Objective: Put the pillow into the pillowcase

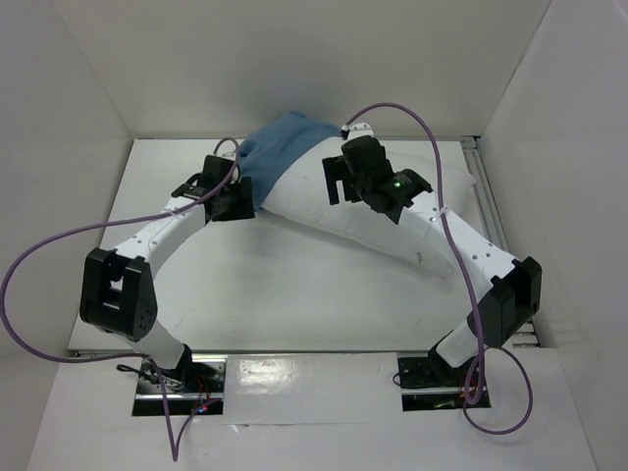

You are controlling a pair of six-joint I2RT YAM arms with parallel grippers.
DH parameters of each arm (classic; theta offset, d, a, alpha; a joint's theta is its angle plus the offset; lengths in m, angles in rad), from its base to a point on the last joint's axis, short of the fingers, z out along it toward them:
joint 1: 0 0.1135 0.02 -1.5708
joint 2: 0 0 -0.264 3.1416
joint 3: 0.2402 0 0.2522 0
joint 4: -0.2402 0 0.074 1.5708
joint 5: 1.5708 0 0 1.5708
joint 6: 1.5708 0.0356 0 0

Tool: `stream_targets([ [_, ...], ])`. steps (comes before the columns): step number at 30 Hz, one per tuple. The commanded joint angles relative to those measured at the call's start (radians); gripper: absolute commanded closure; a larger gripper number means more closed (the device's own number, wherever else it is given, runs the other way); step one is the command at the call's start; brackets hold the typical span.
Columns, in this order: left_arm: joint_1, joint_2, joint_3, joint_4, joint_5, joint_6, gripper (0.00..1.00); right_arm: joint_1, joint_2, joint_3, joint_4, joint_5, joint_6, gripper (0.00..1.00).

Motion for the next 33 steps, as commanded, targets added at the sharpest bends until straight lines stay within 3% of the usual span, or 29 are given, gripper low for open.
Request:
stream_targets([
  [1,-0.038,0.004,-0.031,0.087,-0.043,0.042,0.28,0.002,0.009,0.052,-0.018,-0.003,0.015,0.05],
  [9,-0.096,0.111,-0.002,0.149,-0.183,0.033,0.27,0.002,0.020,0.032,-0.005,-0.042,0.015,0.03],
  [15,-0.086,0.159,0.009,0.218,-0.316,0.021,0.33,0.002,0.011,0.032,-0.024,-0.052,0.005,0.03],
  [19,-0.075,0.193,0.044,0.236,-0.277,0.042,0.38,0.002,0.002,0.023,-0.034,-0.042,0.005,0.03],
  [25,-0.075,0.190,0.031,0.278,-0.116,0.104,0.37,0.002,0.011,0.032,-0.043,-0.033,-0.004,0.02],
  [33,-0.066,0.208,0.049,0.278,-0.103,0.113,0.34,0.002,0.020,0.041,-0.043,-0.042,-0.004,0.02],
])
